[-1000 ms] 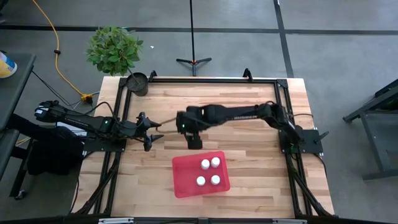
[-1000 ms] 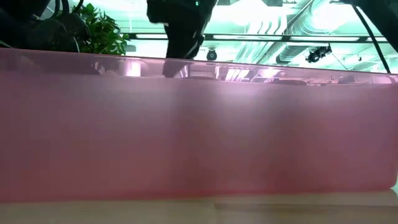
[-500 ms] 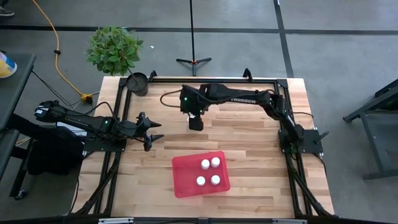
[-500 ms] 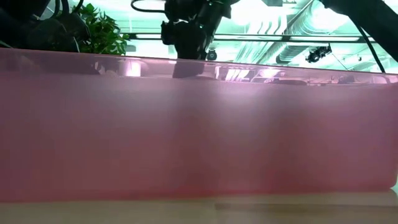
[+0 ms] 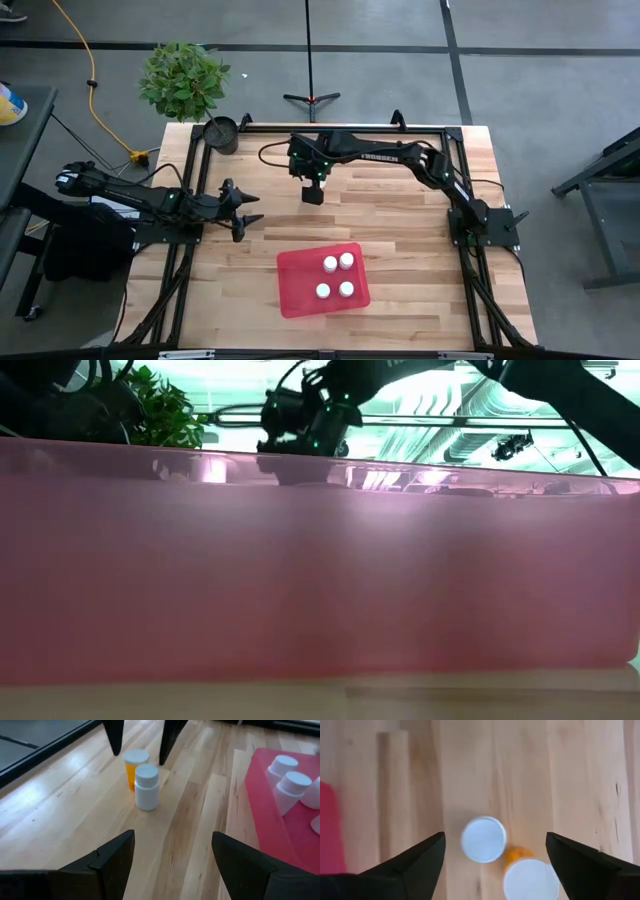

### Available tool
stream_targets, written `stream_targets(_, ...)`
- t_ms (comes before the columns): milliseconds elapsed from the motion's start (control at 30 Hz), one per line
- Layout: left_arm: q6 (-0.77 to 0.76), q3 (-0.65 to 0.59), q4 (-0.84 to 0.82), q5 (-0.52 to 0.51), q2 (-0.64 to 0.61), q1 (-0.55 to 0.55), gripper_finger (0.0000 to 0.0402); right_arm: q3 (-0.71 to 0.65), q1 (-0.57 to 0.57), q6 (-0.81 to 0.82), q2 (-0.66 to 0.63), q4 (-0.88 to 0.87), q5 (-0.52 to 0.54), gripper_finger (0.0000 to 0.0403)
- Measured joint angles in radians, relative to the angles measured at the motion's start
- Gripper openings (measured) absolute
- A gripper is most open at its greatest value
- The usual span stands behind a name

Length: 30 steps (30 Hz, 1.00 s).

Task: Pick and place pill bottles into a basket
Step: Put the white pill bottle into the red bin

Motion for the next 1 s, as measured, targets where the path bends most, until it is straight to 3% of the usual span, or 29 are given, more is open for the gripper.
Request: stream_targets(1000, -0.011, 0.000, -0.022, 0.000, 0.003, 0.000, 0.0298, 0.000, 0.030, 0.073, 0.074, -0.002, -0.079, 0.0342)
